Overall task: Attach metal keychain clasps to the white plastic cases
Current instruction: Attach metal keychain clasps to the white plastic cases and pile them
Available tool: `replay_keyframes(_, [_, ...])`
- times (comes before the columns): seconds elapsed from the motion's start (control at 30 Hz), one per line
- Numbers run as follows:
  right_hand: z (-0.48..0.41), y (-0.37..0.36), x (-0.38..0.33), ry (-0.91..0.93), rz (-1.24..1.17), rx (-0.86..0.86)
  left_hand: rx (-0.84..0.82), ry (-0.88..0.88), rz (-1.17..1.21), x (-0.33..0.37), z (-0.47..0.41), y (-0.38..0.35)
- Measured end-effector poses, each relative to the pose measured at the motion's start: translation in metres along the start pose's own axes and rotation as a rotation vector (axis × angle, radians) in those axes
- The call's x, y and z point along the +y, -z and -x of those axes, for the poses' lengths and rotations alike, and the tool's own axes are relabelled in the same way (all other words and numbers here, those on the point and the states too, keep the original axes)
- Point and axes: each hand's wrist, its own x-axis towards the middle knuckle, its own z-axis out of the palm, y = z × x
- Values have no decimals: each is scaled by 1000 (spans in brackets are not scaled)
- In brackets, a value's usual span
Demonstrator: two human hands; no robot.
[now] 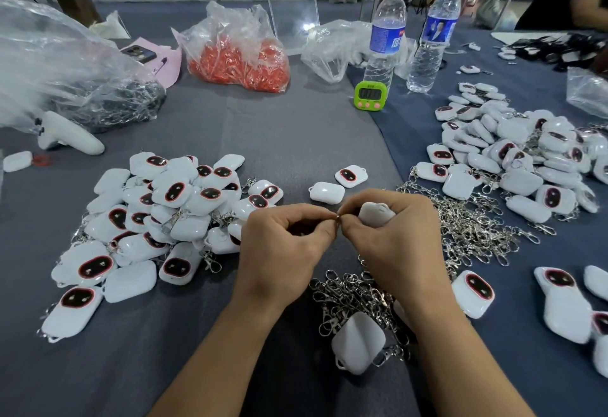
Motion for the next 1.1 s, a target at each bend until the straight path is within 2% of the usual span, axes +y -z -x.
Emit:
replay_keyframes(0.17, [0,4,2,118,114,-57,-63,33,6,-1,-3,6])
replay_keyframes(0.4, [0,6,2,175,141,-139,-153,78,-66,-3,-4,10])
replay_keyframes(0.57, [1,6,0,205,116,-180,-211,152,-30,-3,-5,13])
replay_keyframes(0.73, [1,5,-1,201,66,-188,-151,206,66,-1,-4,8])
replay_keyframes(0.9, [0,4,-2,144,46,-152,-32,160,47,3,1,1])
replay_keyframes(0.97, [-1,3,1,15,74,-110,86,48,-93,2,4,1])
replay_keyframes(1.03, [-5,2,7,-150,120,-59,202,-119,-382,0,6,4])
replay_keyframes(1.1, [-7,2,11,-250,216,-56,231,-247,-611,-3,7,4])
